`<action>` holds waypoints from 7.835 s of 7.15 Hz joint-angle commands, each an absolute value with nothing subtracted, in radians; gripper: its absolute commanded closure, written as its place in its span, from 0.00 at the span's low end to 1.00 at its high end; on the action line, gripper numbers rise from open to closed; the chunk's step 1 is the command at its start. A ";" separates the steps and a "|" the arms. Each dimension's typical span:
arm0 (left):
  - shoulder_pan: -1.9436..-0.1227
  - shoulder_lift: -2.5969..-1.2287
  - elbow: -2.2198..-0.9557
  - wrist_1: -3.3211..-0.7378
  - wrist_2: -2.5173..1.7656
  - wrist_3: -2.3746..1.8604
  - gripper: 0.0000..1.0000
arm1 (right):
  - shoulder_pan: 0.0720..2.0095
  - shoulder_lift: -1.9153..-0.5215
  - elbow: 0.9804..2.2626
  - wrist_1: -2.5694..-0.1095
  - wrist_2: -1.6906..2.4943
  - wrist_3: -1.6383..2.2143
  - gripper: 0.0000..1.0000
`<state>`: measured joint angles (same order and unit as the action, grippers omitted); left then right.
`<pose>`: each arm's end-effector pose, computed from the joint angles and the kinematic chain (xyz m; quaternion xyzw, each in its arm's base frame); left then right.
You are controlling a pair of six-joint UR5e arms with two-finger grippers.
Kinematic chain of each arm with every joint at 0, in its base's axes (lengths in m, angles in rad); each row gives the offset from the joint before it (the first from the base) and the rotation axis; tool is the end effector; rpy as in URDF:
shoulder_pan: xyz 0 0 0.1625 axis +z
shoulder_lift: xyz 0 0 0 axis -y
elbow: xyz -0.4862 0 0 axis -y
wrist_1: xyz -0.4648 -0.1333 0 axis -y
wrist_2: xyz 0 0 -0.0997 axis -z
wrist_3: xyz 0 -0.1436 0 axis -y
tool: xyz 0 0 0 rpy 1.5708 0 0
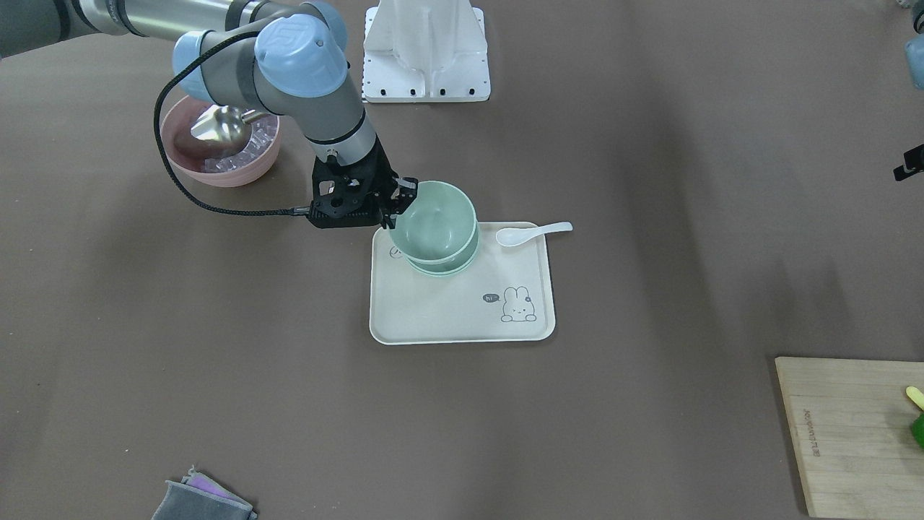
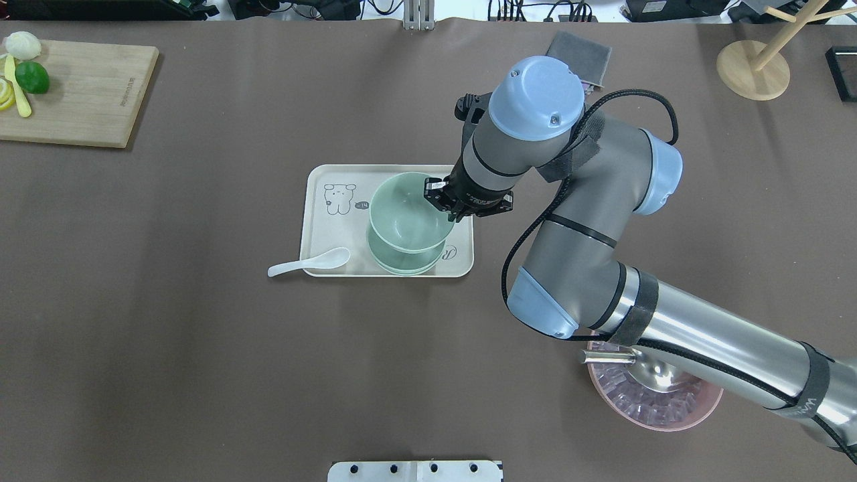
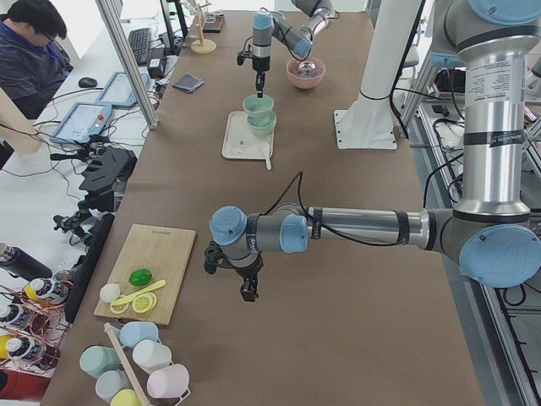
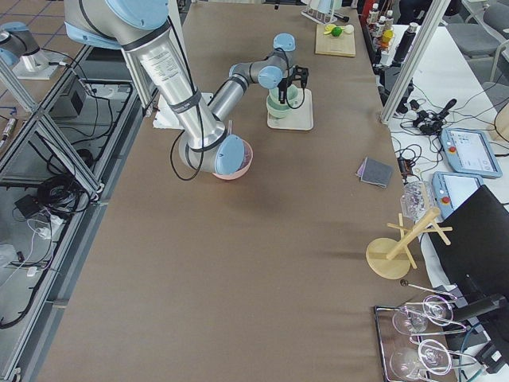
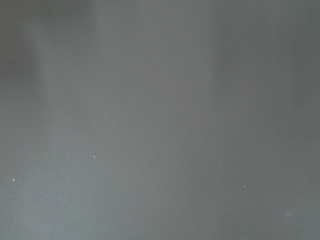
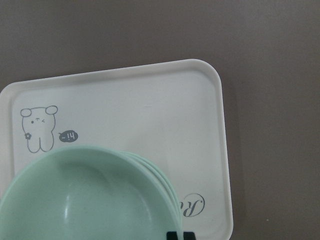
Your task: Stack green bowls together
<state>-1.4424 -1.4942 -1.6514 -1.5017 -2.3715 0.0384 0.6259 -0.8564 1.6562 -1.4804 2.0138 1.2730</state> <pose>0.0367 -0.5202 0.7517 -0.0475 0.3878 0.0640 0.9183 -0.6112 -0.5303 0.2006 0.0097 -0.4644 0.0505 0.8841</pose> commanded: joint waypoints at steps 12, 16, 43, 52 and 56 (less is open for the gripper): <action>-1.442 -1.486 -1.655 -1.502 -2.372 0.038 0.02 | 0.589 -0.828 1.571 -1.466 1.987 1.270 1.00; -1.442 -1.486 -1.657 -1.502 -2.372 0.038 0.02 | 0.577 -0.827 1.569 -1.466 1.985 1.272 1.00; -1.520 -1.468 -1.735 -1.503 -2.358 0.014 0.02 | 1.031 -1.338 1.948 -1.551 2.048 0.879 0.00; -1.525 -1.467 -1.764 -1.500 -2.356 0.014 0.02 | 1.042 -1.408 1.970 -1.539 1.948 0.881 0.00; -1.562 -1.466 -1.801 -1.493 -2.356 0.012 0.02 | 1.034 -1.384 1.963 -1.537 1.939 0.879 0.00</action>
